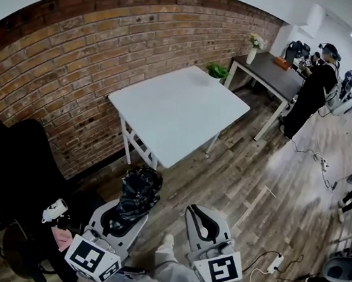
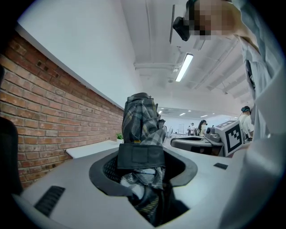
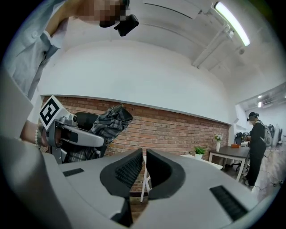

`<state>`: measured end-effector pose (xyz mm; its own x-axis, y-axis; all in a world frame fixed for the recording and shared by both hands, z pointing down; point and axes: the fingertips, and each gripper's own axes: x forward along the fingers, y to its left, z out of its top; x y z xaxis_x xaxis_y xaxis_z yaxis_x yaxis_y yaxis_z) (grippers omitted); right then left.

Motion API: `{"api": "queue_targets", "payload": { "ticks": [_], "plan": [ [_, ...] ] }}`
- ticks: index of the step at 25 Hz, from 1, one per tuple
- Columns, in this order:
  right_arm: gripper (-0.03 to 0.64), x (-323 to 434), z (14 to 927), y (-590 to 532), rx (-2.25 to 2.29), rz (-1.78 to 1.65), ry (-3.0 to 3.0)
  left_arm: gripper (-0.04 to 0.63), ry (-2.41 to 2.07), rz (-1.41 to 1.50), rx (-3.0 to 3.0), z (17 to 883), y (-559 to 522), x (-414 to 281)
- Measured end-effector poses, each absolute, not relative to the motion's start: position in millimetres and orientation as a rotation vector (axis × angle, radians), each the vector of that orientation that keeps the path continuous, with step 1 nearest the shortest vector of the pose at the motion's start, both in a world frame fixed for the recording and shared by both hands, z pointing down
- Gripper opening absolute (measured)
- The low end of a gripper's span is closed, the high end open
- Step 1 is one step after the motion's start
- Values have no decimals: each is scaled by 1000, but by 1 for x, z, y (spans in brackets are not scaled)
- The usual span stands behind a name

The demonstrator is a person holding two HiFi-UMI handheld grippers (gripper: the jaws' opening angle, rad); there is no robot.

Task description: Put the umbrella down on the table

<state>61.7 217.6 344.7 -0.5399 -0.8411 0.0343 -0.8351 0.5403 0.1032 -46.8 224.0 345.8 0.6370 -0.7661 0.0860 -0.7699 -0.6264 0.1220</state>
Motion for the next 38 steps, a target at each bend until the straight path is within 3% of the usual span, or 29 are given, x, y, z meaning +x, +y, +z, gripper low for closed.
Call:
{"api": "queue_targets", "payload": {
  "ticks": [15,38],
  "plan": [
    [57,123,339,35,1330,-148,-2779,216,-1455,30,2597,345,57,4],
    [57,121,347,-75,1272,-130,-2817,216,-1566,95,2518,355,-62,-3]
  ]
}}
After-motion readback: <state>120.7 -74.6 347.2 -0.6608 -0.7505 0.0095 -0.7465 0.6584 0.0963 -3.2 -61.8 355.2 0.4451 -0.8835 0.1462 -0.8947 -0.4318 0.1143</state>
